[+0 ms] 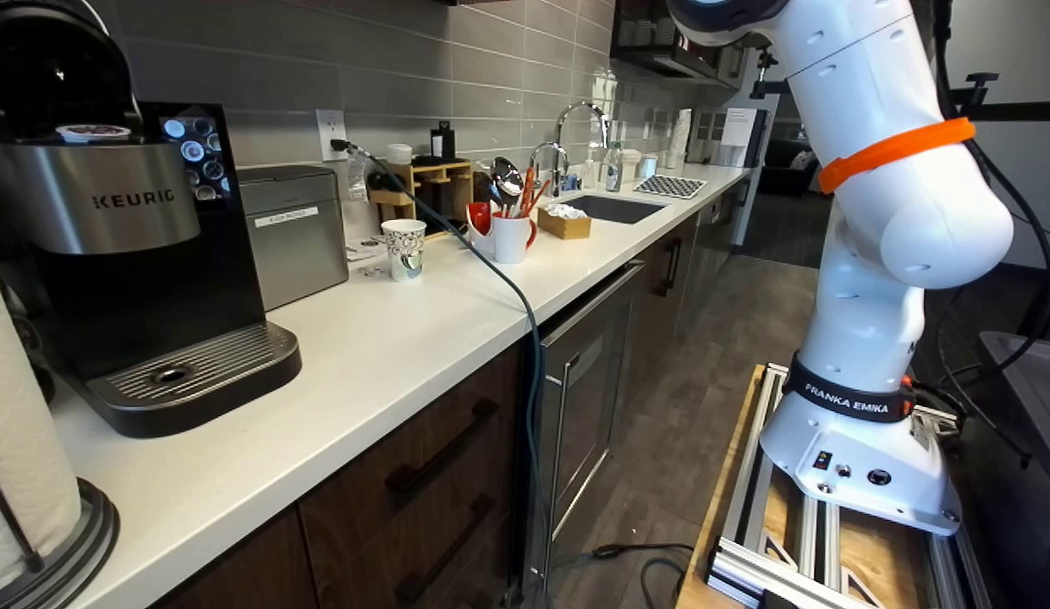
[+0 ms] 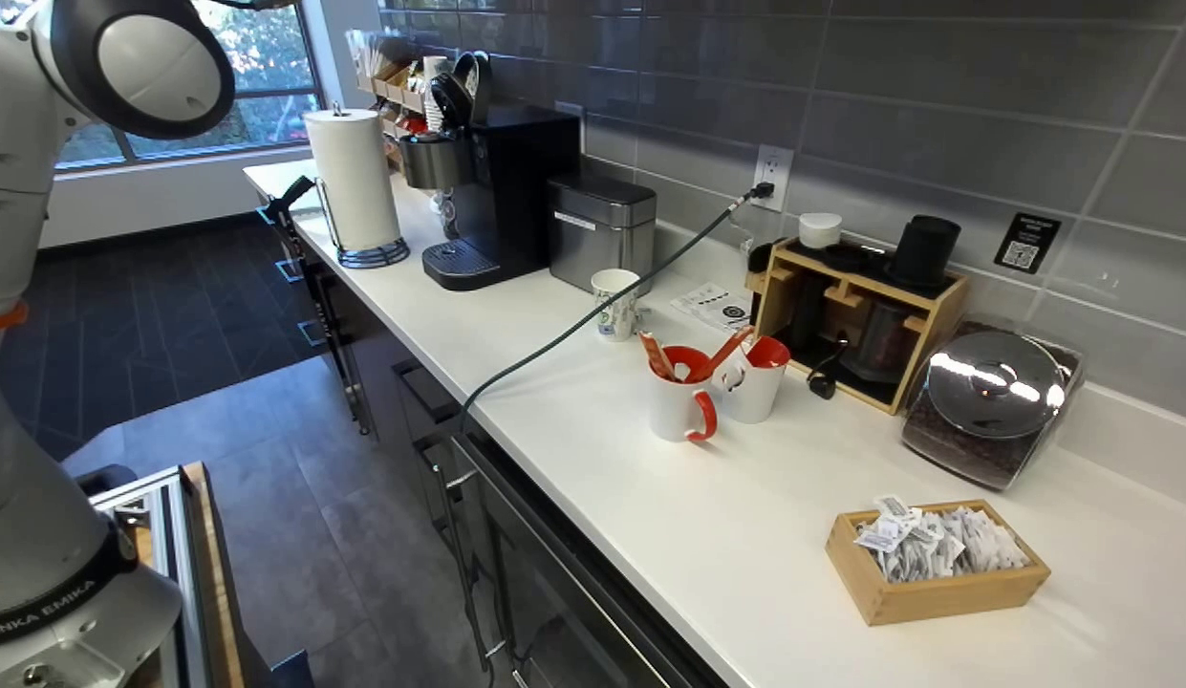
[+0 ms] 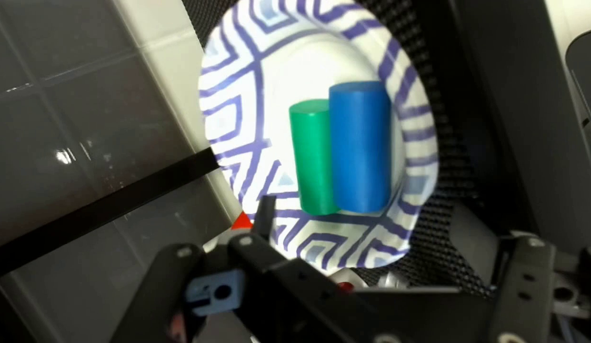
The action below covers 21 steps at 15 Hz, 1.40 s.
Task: Put the ball in the top cupboard
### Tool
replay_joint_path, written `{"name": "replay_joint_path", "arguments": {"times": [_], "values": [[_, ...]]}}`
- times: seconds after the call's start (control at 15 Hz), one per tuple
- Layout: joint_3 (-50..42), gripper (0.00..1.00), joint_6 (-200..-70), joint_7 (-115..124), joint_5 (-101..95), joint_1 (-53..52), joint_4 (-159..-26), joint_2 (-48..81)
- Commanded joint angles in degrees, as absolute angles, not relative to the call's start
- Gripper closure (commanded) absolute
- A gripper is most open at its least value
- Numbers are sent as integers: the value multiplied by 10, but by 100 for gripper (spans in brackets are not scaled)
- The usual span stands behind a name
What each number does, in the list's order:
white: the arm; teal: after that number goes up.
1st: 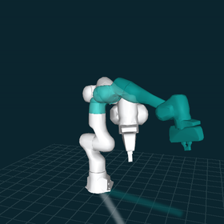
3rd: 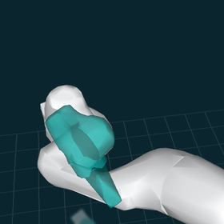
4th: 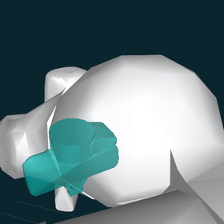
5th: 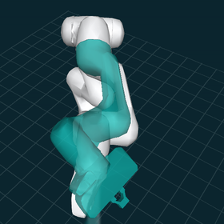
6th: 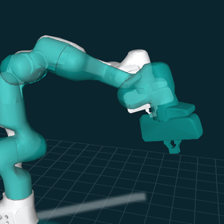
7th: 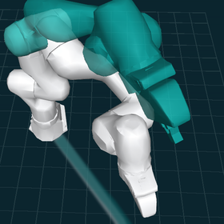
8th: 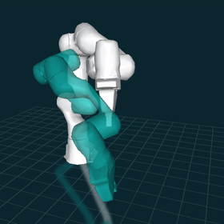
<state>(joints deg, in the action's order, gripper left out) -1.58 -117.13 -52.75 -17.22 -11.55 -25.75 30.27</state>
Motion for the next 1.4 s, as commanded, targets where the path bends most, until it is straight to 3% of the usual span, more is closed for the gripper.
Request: {"name": "replay_joint_path", "arguments": {"times": [0.0, 0.73, 1.33], "values": [[-27, 0, -1161, -525, -181, -122, -274, 281], [3, 0, -1102, -547, -129, -107, -274, 230], [16, 0, -967, -553, -36, -21, -252, 137]]}}
